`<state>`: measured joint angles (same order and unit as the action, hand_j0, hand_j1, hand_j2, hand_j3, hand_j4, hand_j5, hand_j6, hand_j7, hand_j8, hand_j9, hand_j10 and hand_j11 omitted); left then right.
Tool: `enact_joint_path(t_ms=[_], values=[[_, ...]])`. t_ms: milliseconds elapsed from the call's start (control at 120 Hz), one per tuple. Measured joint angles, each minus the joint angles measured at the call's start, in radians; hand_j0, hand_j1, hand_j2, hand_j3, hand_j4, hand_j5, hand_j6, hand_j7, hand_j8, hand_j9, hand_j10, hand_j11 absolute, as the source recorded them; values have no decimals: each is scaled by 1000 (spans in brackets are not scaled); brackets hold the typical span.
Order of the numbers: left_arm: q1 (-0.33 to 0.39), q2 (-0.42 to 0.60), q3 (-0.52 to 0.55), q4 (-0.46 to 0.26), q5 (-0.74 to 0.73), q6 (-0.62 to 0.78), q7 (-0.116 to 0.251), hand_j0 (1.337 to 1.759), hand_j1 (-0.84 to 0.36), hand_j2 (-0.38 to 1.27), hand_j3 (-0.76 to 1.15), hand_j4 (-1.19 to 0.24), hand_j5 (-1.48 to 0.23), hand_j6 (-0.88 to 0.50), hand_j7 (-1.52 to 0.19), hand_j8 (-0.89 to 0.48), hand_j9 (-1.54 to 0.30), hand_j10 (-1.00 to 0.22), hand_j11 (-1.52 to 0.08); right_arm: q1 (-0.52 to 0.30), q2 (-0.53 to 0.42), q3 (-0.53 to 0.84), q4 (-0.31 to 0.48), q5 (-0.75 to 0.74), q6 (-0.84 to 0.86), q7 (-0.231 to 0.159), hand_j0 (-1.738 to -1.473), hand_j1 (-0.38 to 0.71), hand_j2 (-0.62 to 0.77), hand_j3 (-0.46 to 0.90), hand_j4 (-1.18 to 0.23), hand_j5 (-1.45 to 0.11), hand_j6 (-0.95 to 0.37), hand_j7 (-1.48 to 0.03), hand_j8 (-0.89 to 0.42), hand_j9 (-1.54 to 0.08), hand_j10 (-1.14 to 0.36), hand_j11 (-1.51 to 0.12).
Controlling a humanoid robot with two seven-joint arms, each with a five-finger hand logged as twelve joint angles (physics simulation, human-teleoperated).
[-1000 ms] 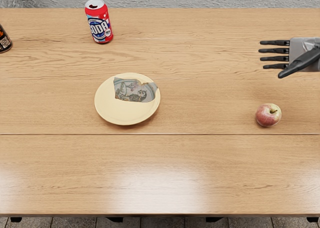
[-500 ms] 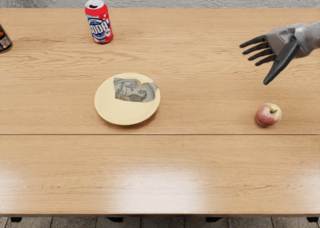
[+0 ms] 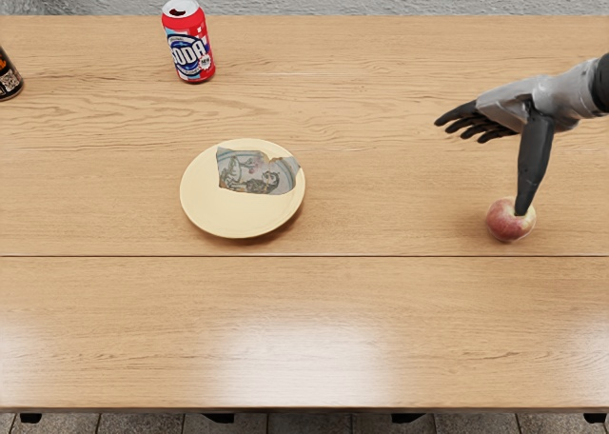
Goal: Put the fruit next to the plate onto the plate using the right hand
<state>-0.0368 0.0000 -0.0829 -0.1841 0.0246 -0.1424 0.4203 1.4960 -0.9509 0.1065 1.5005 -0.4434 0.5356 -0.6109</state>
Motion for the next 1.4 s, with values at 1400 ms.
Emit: enact_joint_path(t_ms=[1400], values=[[-1, 0, 4, -1, 0, 0, 0, 1658, 339, 2, 0, -9, -11, -9, -11, -9, -11, -9, -11, -440, -40, -11, 168, -542, -699, 0, -1658, -218, -19, 0, -121, -147, -124, -146, -122, -147, -119, -147]])
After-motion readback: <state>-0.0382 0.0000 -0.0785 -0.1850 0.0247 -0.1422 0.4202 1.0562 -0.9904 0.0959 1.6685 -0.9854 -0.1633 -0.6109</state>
